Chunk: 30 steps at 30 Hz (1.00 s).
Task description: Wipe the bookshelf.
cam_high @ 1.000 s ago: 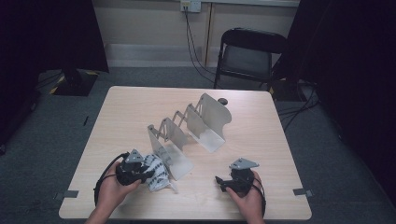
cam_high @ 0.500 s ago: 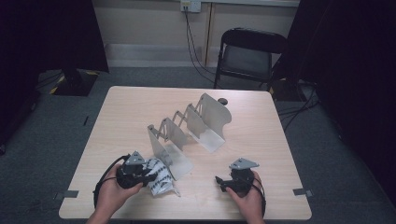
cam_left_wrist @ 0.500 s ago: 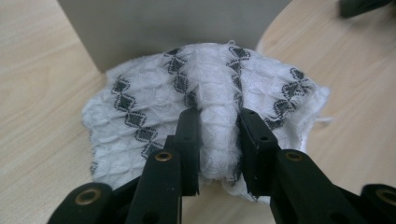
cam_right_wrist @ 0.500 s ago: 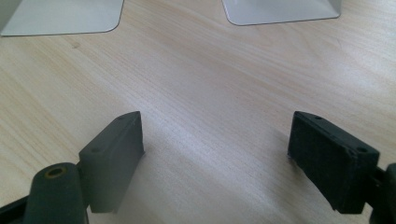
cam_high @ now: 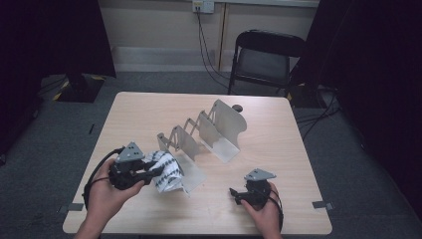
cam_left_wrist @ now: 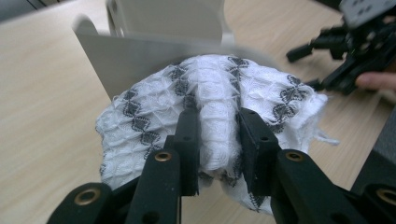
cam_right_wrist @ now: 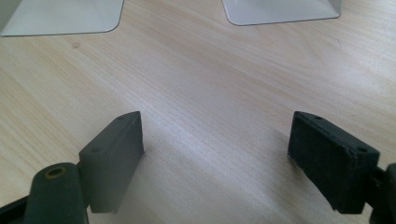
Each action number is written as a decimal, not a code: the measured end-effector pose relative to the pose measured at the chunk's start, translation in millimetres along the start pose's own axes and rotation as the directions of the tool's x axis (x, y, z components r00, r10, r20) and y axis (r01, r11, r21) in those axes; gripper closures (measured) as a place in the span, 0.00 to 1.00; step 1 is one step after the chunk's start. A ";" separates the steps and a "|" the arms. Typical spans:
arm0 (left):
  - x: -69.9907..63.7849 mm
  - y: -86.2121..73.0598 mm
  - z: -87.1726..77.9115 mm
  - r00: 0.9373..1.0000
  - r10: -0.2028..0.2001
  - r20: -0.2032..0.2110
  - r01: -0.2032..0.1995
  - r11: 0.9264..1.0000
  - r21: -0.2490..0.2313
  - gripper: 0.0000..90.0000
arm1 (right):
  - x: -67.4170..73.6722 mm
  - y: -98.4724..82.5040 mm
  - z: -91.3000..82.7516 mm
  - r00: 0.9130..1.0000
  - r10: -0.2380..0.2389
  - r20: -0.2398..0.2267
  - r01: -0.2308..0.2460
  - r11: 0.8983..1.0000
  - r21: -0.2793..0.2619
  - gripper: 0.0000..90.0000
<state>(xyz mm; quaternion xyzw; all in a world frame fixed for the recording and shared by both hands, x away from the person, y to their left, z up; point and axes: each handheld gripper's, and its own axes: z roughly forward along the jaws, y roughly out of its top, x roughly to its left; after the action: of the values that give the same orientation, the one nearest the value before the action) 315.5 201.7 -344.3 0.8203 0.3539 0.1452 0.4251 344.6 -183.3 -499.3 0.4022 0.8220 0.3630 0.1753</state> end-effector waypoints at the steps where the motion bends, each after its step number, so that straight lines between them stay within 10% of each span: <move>1: -0.5 2.9 -4.5 1.000 0.001 -0.003 -0.001 1.000 -0.016 0.79 | 0.1 0.0 0.0 1.000 0.001 0.000 -0.001 1.000 0.000 0.19; 7: -0.6 -0.1 0.9 0.999 0.035 -0.033 -0.035 0.999 0.000 0.78 | 0.1 0.0 0.0 1.000 0.001 0.000 -0.001 1.000 0.000 0.19; 20: 22.7 -70.4 74.2 1.000 0.016 -0.020 -0.013 0.990 0.144 0.77 | 0.0 0.0 0.0 1.000 0.001 -0.001 -0.001 1.000 0.000 0.19; 30: 34.7 -87.6 76.7 1.000 0.001 -0.025 0.003 0.987 0.159 0.76 | 0.0 0.0 0.0 1.000 0.001 -0.001 -0.001 1.000 0.000 0.19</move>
<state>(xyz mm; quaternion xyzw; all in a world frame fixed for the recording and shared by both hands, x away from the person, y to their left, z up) 341.4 214.5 -462.3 0.8495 0.3700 0.1267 0.3541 344.6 -183.3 -499.3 0.4027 0.8219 0.3631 0.1748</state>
